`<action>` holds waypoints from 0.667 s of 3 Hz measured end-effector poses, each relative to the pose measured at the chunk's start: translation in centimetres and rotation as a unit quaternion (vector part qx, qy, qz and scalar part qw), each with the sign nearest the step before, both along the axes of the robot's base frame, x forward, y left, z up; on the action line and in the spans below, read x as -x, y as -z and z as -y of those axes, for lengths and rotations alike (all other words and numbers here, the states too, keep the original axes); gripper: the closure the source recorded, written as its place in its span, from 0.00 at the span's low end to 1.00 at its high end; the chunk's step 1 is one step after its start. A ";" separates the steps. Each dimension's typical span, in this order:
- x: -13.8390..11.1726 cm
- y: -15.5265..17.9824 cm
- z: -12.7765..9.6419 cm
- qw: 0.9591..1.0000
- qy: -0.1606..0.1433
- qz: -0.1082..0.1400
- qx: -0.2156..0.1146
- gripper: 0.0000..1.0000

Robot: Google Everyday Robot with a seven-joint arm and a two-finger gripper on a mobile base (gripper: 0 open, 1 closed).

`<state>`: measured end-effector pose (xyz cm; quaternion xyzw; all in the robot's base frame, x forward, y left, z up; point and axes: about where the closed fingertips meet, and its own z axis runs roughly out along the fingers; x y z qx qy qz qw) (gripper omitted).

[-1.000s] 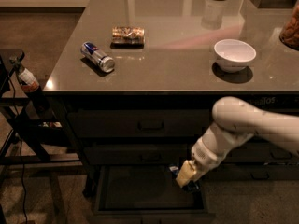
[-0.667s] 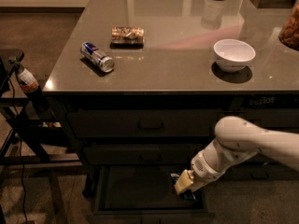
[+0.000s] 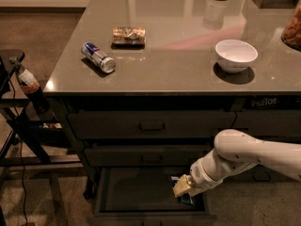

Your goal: Place rxbar blueberry into bottom drawer

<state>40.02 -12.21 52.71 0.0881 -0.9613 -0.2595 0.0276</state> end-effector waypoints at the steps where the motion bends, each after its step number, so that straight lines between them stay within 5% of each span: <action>1: 0.1 2.6 -0.6 0.999 0.033 -0.001 -0.005 1.00; 2: -1.7 8.5 -2.4 0.995 0.095 0.003 -0.004 1.00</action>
Offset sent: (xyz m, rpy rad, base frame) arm 0.0161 0.0173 -0.0955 0.0156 -0.0278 -0.2781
